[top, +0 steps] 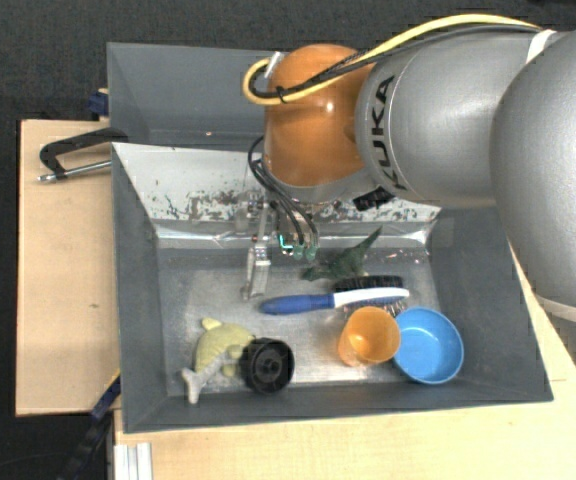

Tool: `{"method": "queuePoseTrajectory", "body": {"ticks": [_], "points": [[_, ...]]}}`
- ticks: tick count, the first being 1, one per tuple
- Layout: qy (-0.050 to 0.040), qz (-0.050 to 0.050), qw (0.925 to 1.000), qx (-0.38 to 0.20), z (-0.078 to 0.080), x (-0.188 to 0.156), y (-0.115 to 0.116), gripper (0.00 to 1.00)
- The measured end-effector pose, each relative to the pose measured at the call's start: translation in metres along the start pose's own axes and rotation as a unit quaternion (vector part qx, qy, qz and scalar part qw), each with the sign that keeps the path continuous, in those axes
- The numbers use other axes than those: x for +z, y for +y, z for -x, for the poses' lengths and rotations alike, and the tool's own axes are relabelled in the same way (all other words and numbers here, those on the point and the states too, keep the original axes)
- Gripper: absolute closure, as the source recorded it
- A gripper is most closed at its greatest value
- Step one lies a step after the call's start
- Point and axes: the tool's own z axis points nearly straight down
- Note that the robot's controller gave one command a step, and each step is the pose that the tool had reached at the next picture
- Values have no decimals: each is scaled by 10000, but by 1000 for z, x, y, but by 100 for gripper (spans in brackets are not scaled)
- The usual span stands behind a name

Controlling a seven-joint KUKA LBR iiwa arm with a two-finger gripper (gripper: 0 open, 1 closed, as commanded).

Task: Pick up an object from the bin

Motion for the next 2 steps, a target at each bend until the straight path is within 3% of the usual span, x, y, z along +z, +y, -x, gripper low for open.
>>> {"method": "queuePoseTrajectory", "body": {"ticks": [1,2], "points": [[8,-20,9995,-318,-97,25,-99,0],[-64,3,9984,-564,-49,91,-94,0]]}}
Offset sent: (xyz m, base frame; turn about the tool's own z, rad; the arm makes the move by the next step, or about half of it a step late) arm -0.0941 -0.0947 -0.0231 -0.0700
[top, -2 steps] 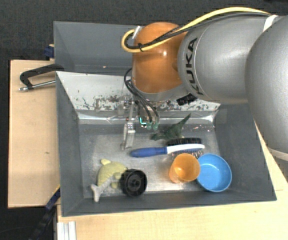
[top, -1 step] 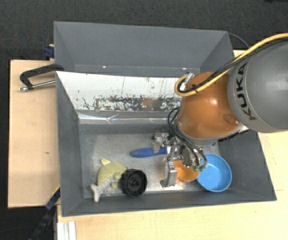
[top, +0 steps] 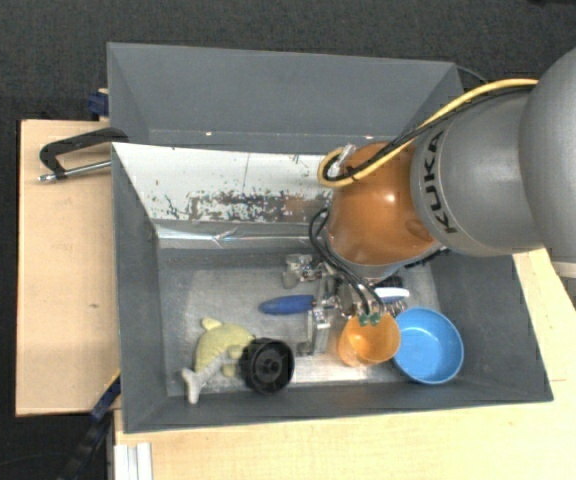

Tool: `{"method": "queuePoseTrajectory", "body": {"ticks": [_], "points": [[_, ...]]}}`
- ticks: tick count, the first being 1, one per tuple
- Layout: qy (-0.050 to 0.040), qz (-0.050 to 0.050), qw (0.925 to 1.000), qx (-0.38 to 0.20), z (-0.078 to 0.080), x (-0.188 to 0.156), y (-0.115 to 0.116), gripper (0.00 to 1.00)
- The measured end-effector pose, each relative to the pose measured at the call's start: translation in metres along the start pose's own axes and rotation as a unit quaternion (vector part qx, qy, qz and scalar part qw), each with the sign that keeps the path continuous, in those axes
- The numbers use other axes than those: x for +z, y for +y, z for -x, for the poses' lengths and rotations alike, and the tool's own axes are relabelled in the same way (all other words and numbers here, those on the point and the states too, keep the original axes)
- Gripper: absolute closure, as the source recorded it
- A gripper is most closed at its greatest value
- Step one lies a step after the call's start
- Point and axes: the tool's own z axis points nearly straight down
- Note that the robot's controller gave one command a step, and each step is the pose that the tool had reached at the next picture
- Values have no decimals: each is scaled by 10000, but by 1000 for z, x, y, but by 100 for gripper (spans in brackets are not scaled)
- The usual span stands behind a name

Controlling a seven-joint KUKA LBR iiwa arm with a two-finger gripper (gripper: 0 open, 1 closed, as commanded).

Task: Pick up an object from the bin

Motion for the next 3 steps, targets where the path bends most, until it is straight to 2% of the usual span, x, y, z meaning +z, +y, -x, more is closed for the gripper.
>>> {"method": "queuePoseTrajectory", "body": {"ticks": [1,2,3], "points": [[-5,3,10000,0,-1,-4,0,100],[-7,-1,9934,-1144,19,-33,-2,100],[-55,-4,9911,-1331,25,-158,8,100]]}}
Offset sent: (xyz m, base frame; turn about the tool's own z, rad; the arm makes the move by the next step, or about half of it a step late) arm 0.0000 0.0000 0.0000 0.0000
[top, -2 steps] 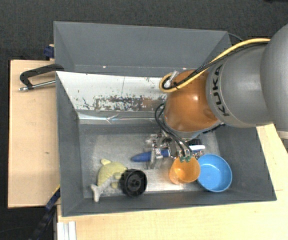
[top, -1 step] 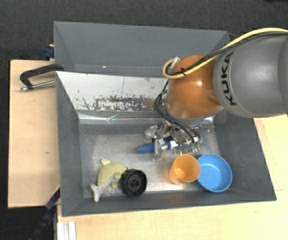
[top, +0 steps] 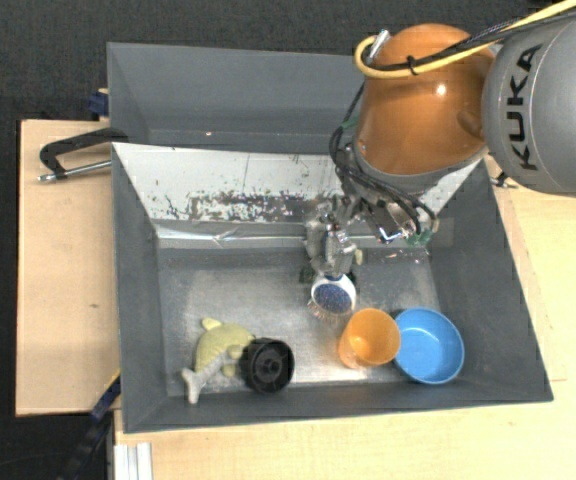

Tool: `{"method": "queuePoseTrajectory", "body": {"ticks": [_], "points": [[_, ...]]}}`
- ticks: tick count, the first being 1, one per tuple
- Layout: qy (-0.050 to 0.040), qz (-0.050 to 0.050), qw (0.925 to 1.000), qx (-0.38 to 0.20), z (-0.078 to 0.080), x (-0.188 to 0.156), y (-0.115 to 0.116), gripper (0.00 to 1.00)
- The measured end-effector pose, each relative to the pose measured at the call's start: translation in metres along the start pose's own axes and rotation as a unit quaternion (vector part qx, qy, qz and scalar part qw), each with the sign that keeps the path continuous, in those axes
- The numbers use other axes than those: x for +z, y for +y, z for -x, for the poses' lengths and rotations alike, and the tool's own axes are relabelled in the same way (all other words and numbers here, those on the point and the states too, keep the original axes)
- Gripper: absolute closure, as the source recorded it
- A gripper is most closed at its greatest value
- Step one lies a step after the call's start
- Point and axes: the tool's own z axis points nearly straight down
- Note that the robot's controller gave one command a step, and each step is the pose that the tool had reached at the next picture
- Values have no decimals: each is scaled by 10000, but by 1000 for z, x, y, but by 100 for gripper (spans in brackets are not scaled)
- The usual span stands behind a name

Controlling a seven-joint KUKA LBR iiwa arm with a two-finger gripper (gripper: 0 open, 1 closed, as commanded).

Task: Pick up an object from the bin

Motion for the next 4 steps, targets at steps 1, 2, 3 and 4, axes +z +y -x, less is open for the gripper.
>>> {"method": "queuePoseTrajectory", "body": {"ticks": [1,2,3,4], "points": [[46,13,10000,4,-2,5,0,0],[100,12,9933,1150,-41,70,-5,0],[44,9,9992,390,-34,154,32,0],[54,8,9992,404,-35,154,31,100]]}}
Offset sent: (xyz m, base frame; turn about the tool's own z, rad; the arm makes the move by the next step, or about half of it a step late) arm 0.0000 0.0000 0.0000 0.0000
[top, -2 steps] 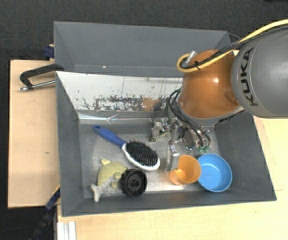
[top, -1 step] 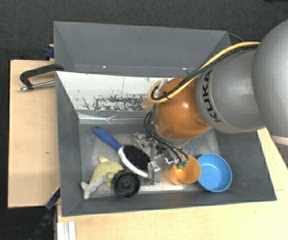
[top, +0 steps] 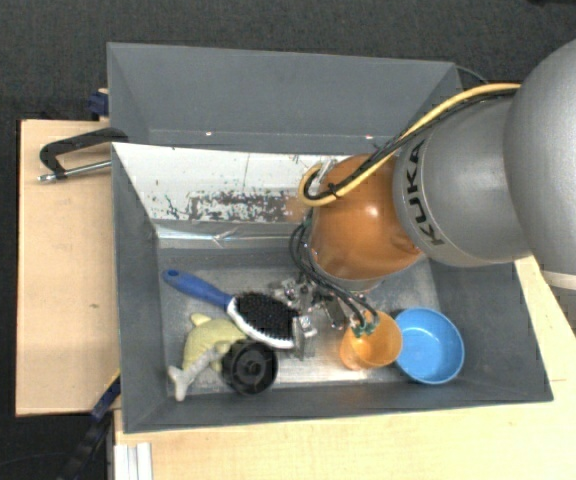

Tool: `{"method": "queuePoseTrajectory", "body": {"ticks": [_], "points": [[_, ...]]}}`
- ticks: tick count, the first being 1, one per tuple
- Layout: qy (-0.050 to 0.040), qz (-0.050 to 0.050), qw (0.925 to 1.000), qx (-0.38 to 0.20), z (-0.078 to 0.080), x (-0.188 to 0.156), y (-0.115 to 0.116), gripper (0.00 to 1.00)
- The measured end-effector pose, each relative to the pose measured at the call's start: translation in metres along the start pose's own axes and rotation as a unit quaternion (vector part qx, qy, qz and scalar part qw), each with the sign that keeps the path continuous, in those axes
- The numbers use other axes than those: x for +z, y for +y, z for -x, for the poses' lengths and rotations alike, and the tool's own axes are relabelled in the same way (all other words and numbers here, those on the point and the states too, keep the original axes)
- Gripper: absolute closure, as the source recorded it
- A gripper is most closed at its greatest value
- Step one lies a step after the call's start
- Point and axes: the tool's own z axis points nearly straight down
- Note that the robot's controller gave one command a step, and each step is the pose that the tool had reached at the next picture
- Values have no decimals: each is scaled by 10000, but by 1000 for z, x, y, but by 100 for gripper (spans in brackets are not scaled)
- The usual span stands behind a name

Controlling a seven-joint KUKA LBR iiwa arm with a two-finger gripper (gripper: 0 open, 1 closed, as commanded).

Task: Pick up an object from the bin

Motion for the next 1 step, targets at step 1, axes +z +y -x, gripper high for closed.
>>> {"method": "queuePoseTrajectory", "body": {"ticks": [1], "points": [[-49,-11,9610,-2765,42,-211,10,100]]}}
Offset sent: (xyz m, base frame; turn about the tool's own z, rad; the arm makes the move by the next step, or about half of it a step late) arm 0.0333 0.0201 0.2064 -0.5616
